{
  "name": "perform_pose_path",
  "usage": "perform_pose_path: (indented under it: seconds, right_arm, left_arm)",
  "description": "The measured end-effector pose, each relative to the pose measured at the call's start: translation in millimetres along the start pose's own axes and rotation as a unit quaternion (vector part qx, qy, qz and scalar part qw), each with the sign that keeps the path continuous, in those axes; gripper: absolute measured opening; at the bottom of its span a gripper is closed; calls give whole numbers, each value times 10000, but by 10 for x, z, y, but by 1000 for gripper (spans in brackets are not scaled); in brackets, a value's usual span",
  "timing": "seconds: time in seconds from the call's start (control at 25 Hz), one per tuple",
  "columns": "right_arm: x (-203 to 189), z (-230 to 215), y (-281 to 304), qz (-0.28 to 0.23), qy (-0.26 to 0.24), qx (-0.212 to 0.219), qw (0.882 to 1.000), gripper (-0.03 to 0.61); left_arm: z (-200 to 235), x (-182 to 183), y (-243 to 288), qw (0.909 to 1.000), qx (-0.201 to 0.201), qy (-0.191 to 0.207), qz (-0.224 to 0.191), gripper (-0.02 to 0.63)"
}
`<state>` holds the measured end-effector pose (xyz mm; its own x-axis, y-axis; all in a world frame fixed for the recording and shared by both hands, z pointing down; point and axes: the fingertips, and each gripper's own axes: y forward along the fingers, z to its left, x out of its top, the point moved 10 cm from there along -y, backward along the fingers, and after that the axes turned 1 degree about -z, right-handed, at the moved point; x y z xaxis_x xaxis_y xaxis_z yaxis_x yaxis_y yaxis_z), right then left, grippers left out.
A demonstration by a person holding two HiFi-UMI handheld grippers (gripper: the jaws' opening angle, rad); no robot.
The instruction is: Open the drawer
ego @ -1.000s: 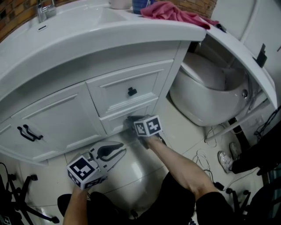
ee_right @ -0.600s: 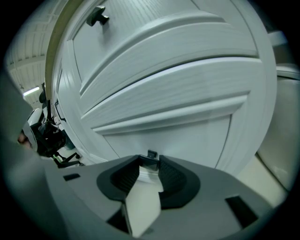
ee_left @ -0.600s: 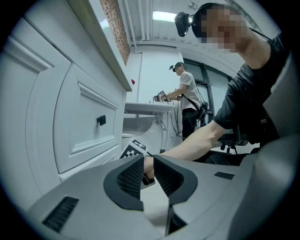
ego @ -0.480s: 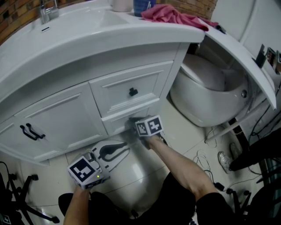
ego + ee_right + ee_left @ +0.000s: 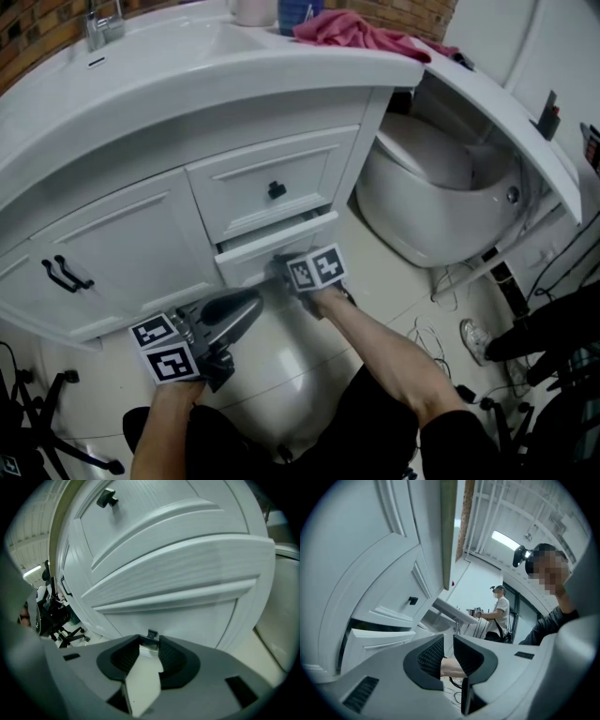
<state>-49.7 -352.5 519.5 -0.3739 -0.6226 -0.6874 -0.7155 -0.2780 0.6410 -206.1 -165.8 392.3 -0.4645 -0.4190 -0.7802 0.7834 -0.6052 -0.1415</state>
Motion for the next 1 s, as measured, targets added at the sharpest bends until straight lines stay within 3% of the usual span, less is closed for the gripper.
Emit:
perform_pose_path:
  seconds: [0.16, 1.0]
  right_arm:
    - [-34, 19, -41, 62, -56, -4, 10000, 150]
    - [-283, 121, -272, 336, -158, 56, 9993, 147]
  left_arm:
    - [54, -42, -58, 9980, 178, -589, -163, 55]
    - [-255, -158, -18, 9979, -109, -638, 84, 52]
